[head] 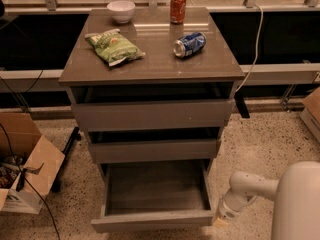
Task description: Close bottom drawer
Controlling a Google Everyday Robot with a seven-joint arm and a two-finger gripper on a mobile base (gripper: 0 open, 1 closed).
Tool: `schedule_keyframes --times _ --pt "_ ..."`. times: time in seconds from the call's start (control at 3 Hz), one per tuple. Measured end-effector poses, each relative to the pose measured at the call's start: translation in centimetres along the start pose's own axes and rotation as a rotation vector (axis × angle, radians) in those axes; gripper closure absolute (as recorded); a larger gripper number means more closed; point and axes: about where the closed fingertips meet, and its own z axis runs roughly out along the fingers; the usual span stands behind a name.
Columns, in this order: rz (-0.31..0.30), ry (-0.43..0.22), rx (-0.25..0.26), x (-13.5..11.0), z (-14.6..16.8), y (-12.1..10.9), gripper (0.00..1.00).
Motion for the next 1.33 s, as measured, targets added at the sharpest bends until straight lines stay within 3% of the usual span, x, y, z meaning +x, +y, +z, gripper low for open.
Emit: schedule_keyframes --times 0.67,1.0,1.33 --pt "-0.005 -0.099 -0.153 -2.3 7.8 -0.3 1.00" --pt "-0.034 -0.145 -0.167 -4.3 9.8 -1.4 1.00" --pt "-0.034 -0.145 -0.167 -4.4 9.8 -1.4 1.00"
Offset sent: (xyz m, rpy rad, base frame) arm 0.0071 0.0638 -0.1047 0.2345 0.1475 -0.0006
